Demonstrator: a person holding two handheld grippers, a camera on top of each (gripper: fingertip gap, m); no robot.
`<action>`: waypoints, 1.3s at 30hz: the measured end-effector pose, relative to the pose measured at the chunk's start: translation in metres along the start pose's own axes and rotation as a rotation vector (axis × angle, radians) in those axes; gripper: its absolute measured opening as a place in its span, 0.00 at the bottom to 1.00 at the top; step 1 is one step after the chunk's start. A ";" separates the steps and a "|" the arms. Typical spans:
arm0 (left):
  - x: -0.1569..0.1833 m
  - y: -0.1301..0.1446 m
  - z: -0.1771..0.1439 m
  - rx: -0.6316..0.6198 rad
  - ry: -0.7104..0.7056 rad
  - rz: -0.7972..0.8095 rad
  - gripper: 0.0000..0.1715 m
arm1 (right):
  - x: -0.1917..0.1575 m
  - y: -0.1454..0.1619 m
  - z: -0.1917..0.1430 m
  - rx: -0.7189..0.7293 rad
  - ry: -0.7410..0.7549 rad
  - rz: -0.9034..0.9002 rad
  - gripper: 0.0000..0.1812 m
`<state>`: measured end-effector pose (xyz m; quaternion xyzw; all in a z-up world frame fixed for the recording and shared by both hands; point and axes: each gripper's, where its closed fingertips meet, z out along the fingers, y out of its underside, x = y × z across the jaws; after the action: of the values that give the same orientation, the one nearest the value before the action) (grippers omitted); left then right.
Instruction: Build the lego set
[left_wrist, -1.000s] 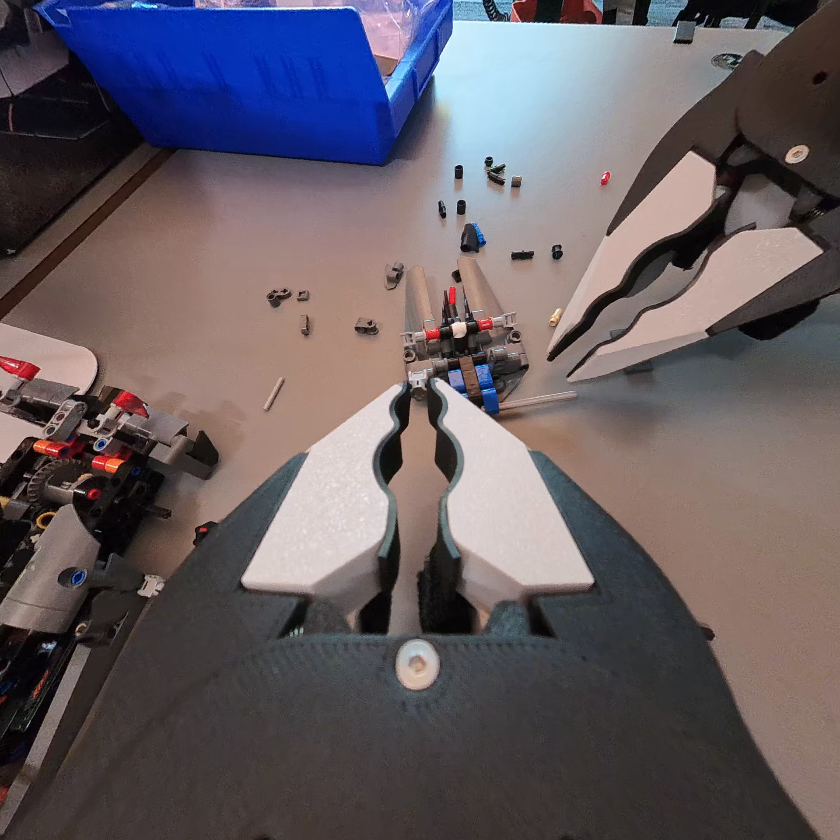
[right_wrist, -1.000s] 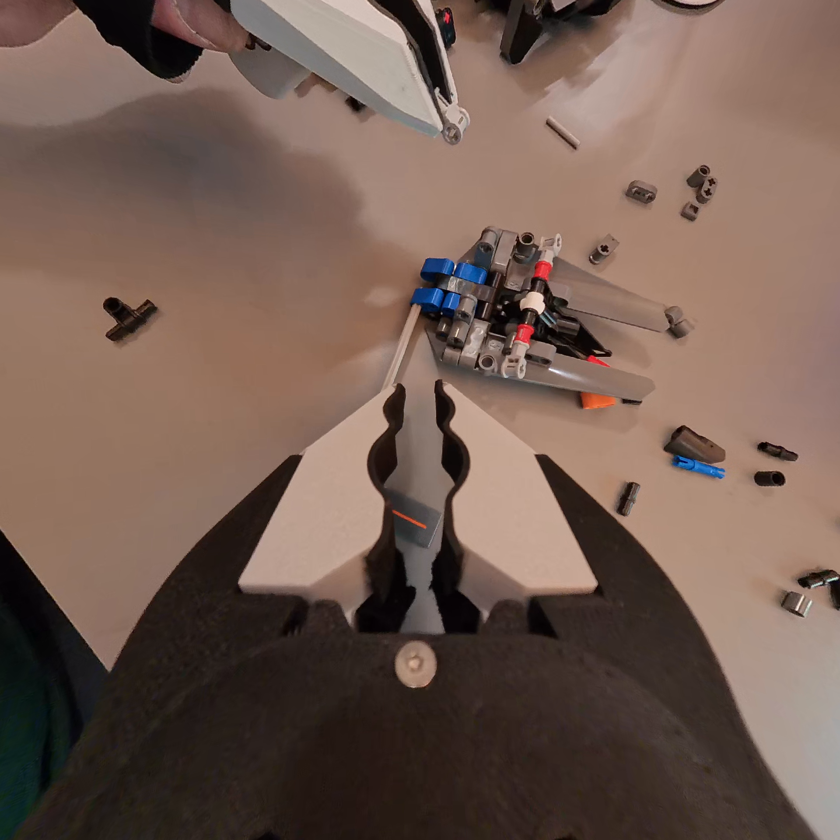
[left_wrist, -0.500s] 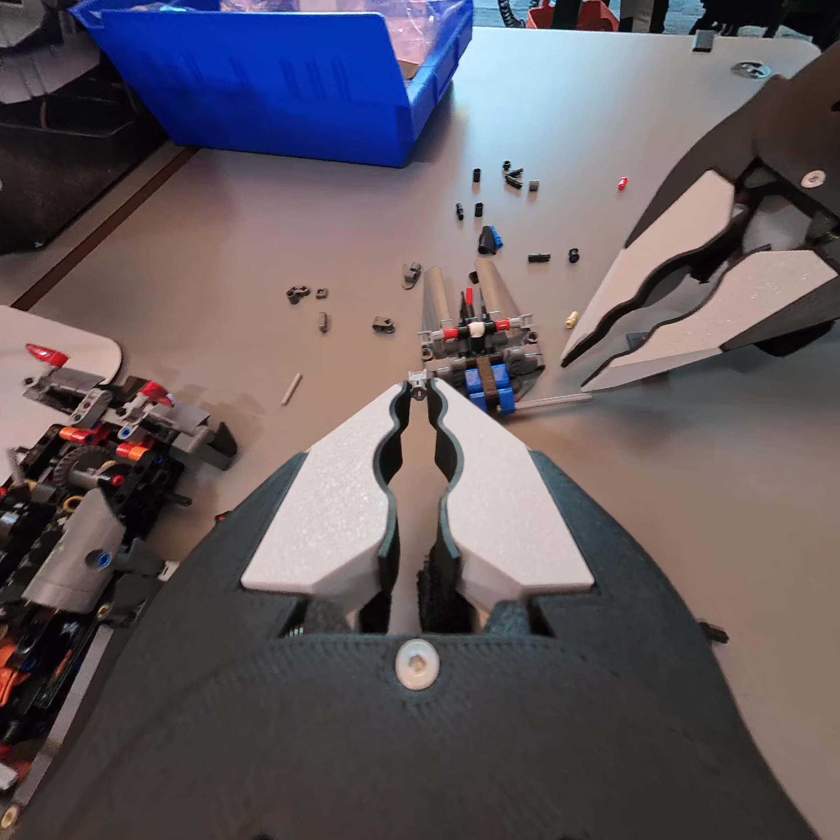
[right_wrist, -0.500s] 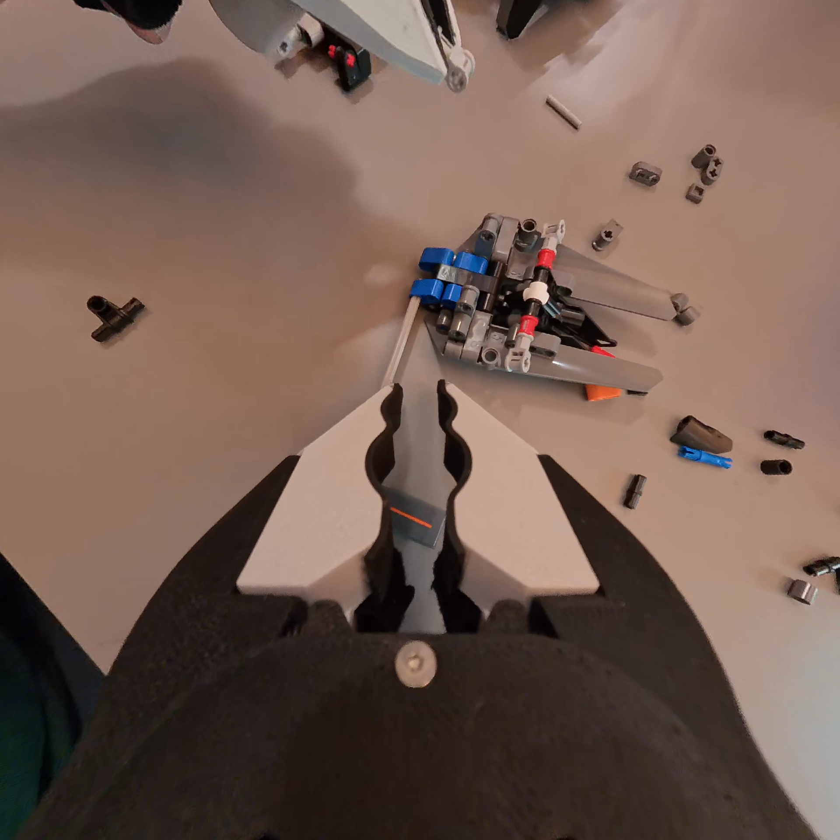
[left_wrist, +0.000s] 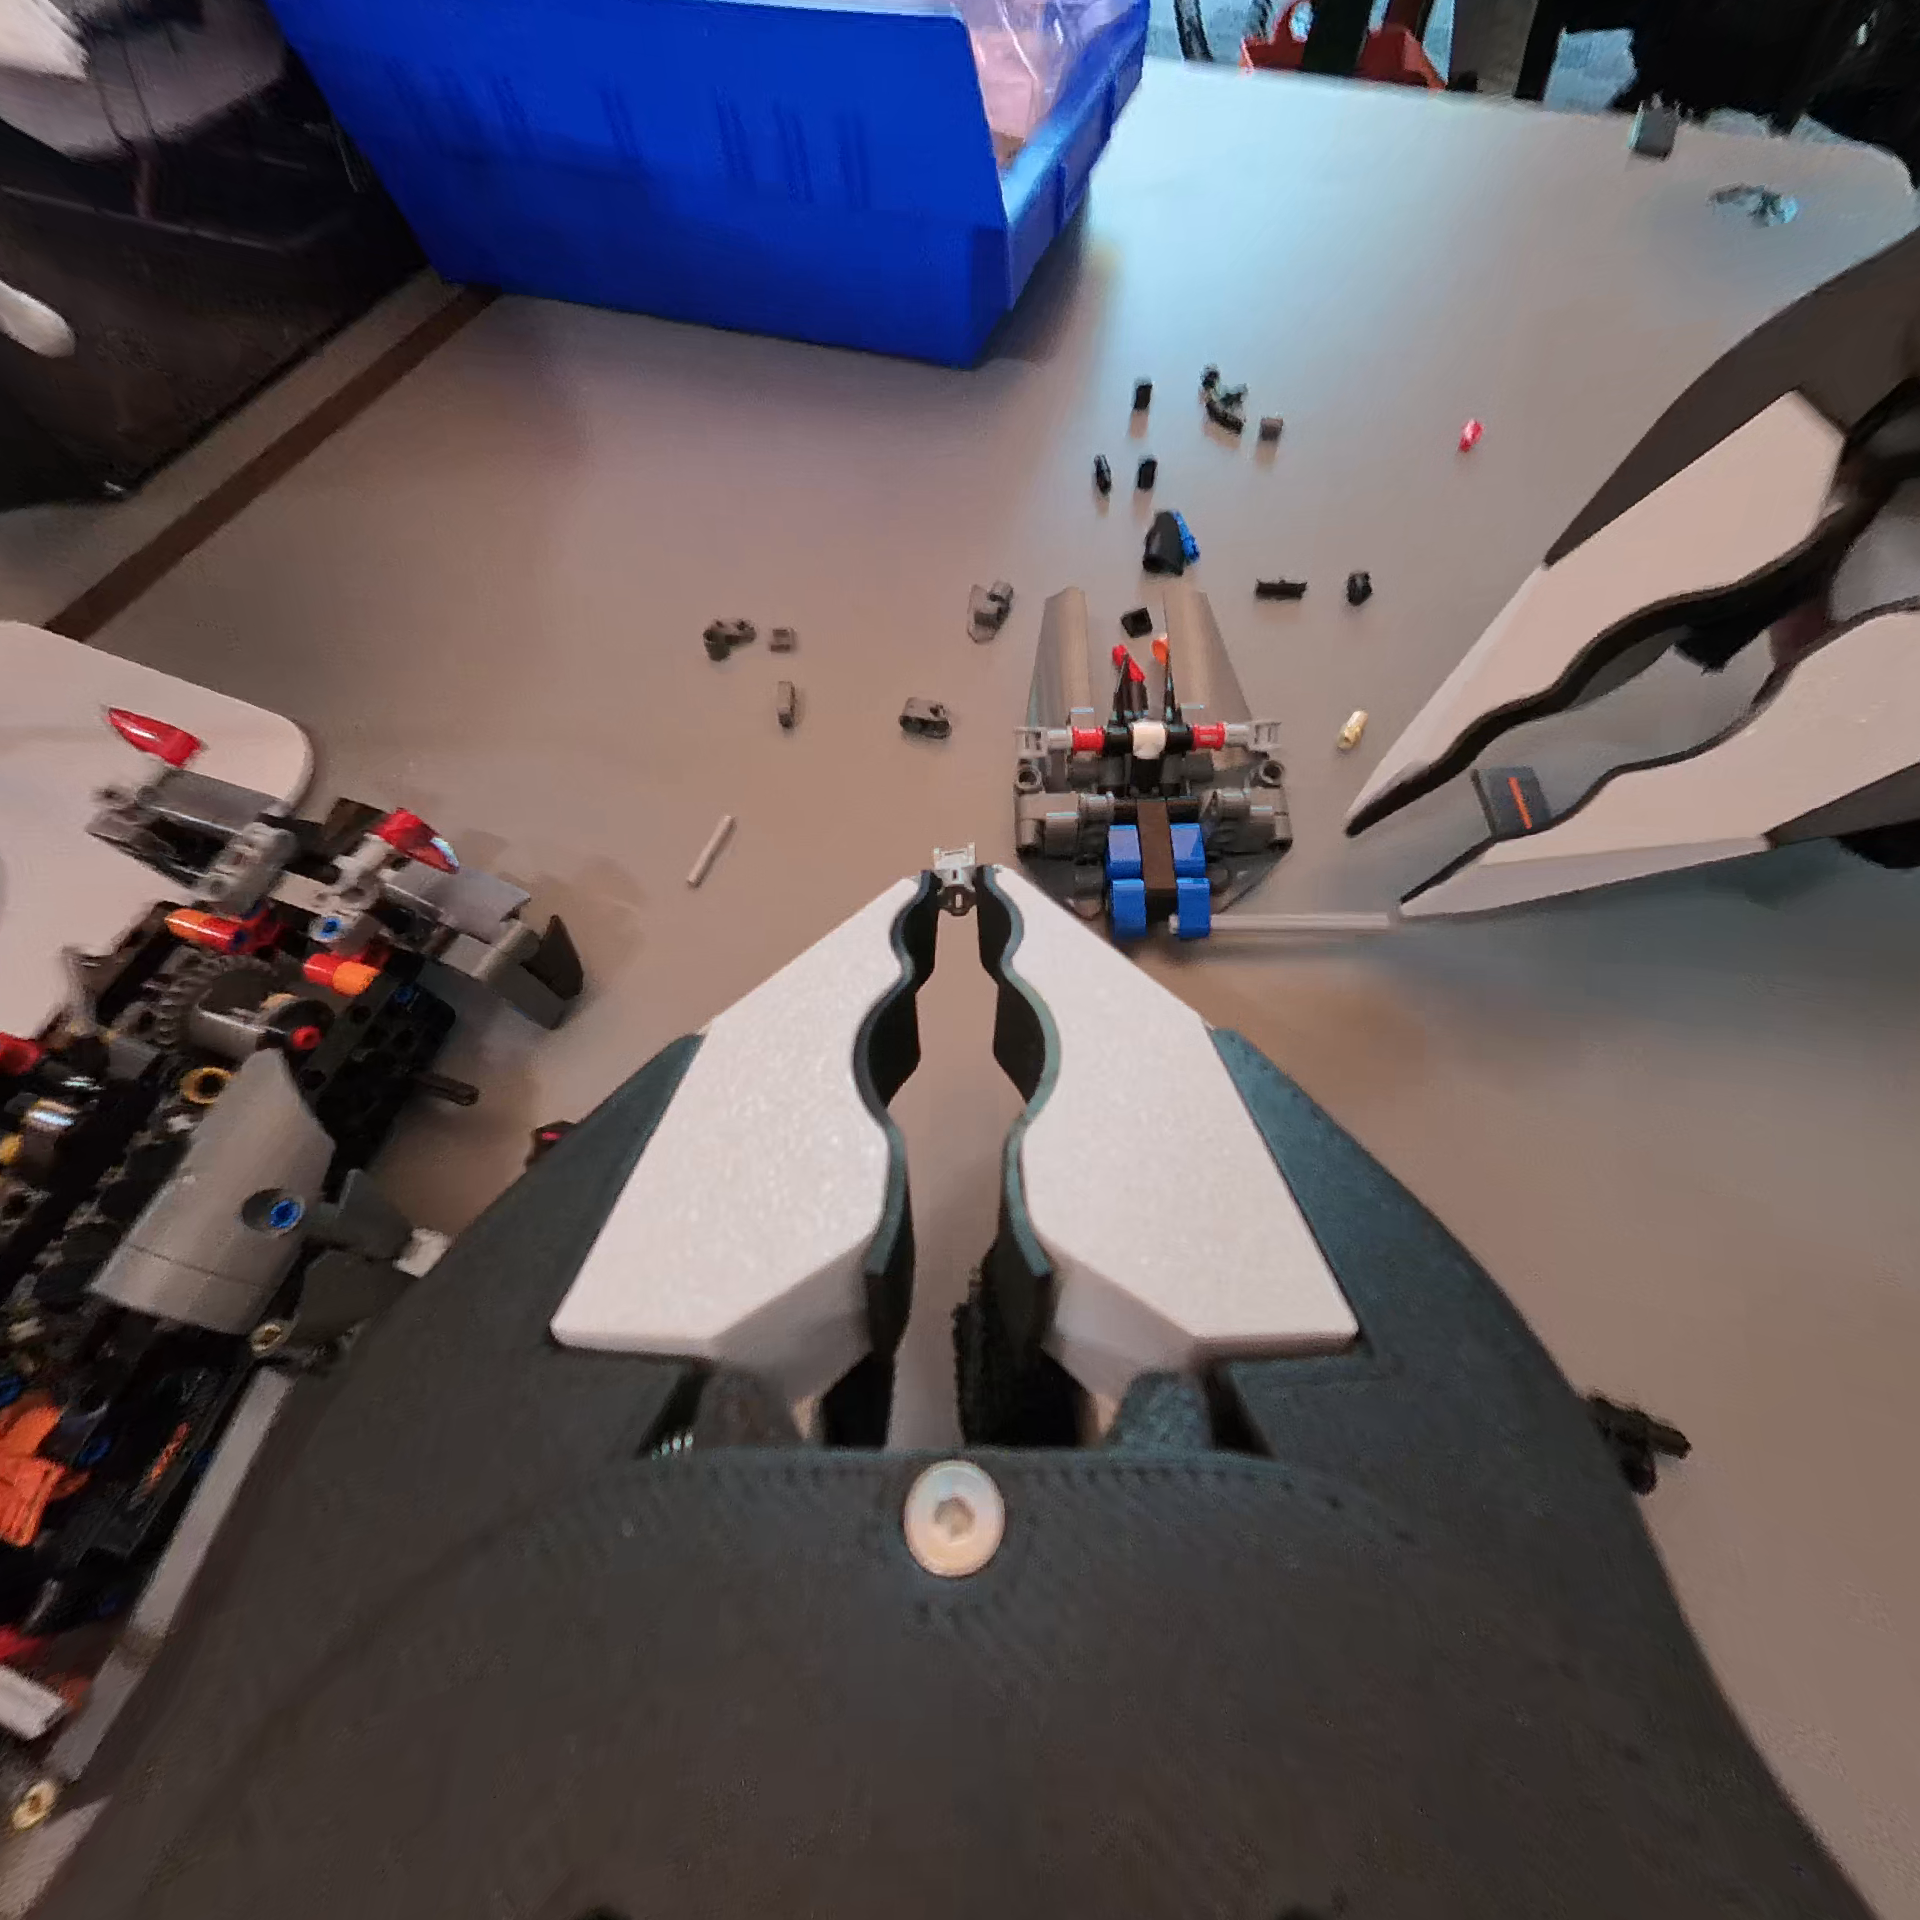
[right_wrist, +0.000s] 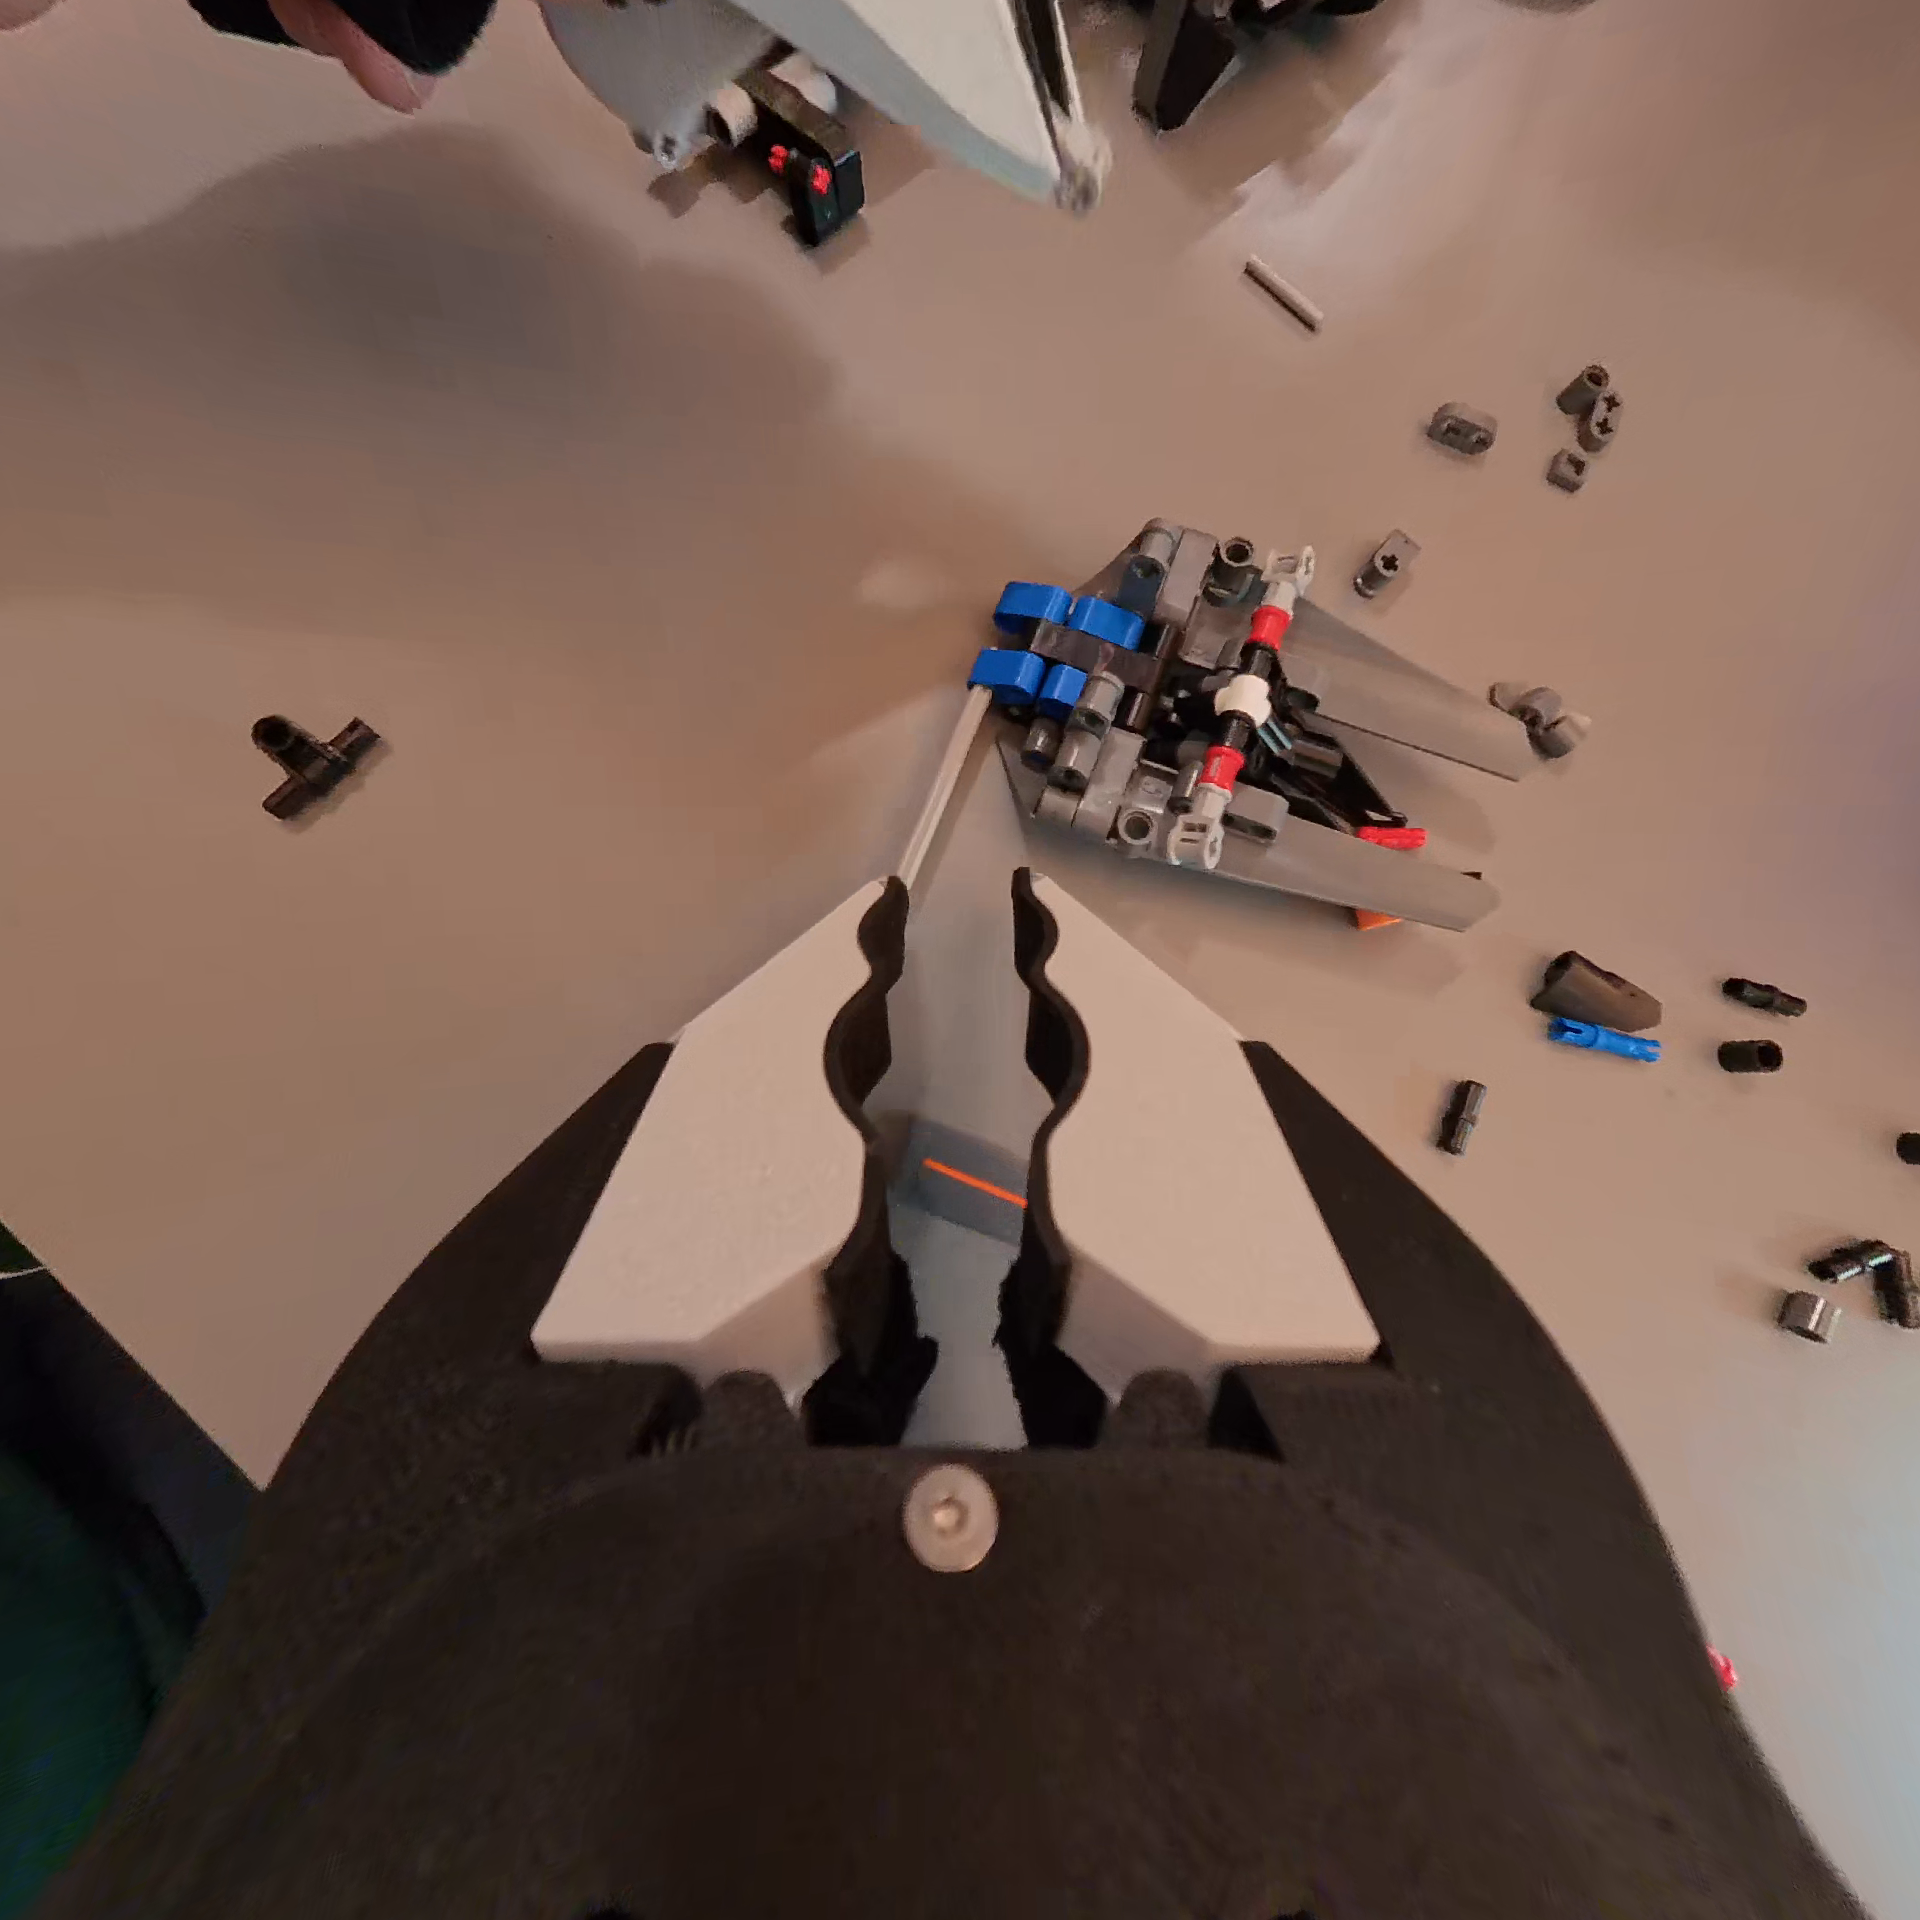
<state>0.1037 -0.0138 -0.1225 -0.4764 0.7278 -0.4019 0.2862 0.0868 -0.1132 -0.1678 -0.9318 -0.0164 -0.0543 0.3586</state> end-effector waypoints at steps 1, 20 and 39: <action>0.001 0.003 0.002 -0.013 0.005 0.000 0.03 | -0.003 0.000 -0.001 0.001 -0.005 -0.009 0.11; 0.010 0.016 0.016 -0.073 0.038 0.014 0.03 | -0.006 -0.001 0.016 -0.051 0.061 -0.064 0.02; 0.011 0.013 0.015 -0.068 0.038 0.023 0.03 | -0.015 -0.017 0.000 0.122 -0.291 0.305 0.01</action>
<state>0.1054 -0.0258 -0.1422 -0.4696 0.7517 -0.3827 0.2606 0.0708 -0.1002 -0.1584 -0.8981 0.0699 0.1368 0.4121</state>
